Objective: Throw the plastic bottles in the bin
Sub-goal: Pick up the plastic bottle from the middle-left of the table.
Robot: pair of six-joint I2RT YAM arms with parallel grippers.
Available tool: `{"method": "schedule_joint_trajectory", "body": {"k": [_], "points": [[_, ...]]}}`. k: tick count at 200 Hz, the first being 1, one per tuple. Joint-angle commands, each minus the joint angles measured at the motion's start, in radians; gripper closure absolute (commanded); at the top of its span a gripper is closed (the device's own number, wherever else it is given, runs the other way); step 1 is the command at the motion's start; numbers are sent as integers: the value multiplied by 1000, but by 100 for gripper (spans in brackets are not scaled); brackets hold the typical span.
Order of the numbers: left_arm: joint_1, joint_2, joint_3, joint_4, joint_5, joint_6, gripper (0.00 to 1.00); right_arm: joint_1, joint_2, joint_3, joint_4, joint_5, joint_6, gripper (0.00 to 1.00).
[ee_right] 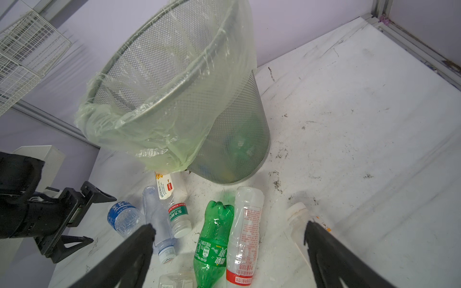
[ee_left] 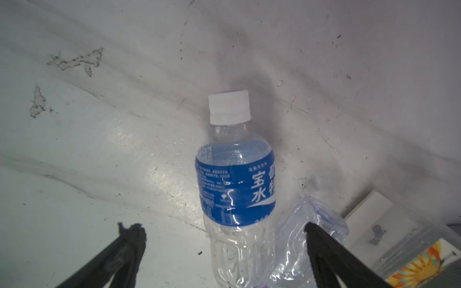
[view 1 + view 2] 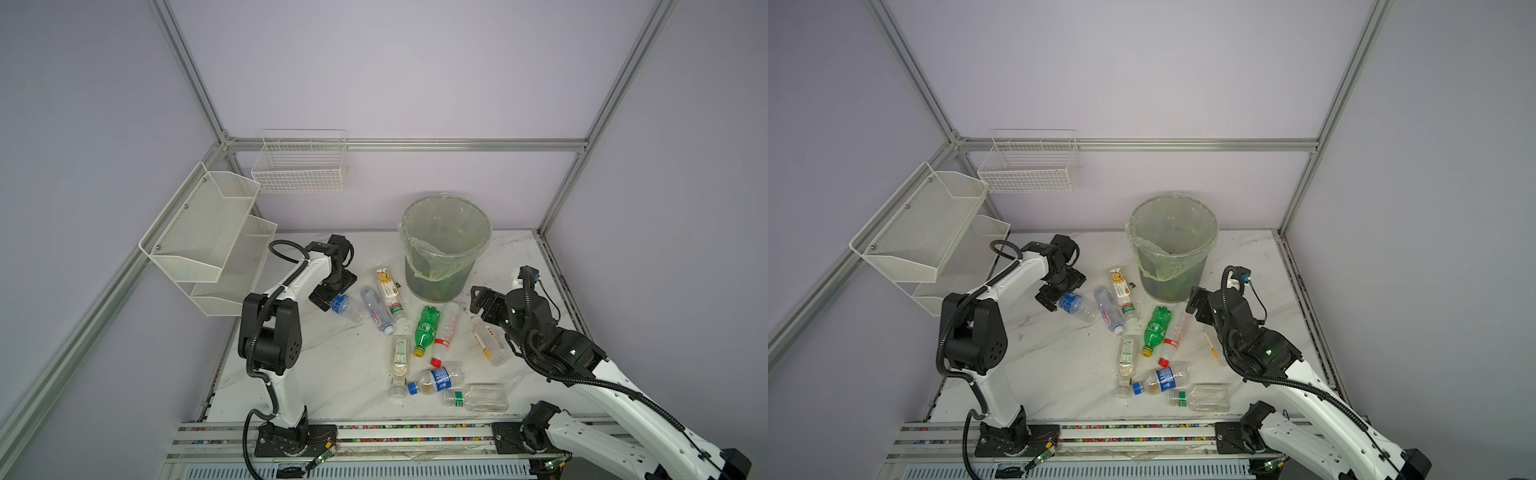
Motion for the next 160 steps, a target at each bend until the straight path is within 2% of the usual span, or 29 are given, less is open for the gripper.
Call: {"method": "schedule_joint_trajectory", "body": {"k": [1,16,66,103,125,160], "points": [[-32,8,85,-2,-27,48,0,-3,-12,-7,-7,15,16,3],[-32,29,72,27,3,97,0,-3,-16,-11,-11,17,17,3],[-32,40,-102,139,0,123,2,-3,-39,-19,-14,24,23,3],[-32,71,-176,174,11,131,4,-3,-33,-18,-15,20,22,3],[-28,66,-225,195,-2,123,13,-3,-36,-18,-17,19,21,3],[-21,40,-254,201,-47,126,35,-3,-43,-16,-20,20,24,3]]}}
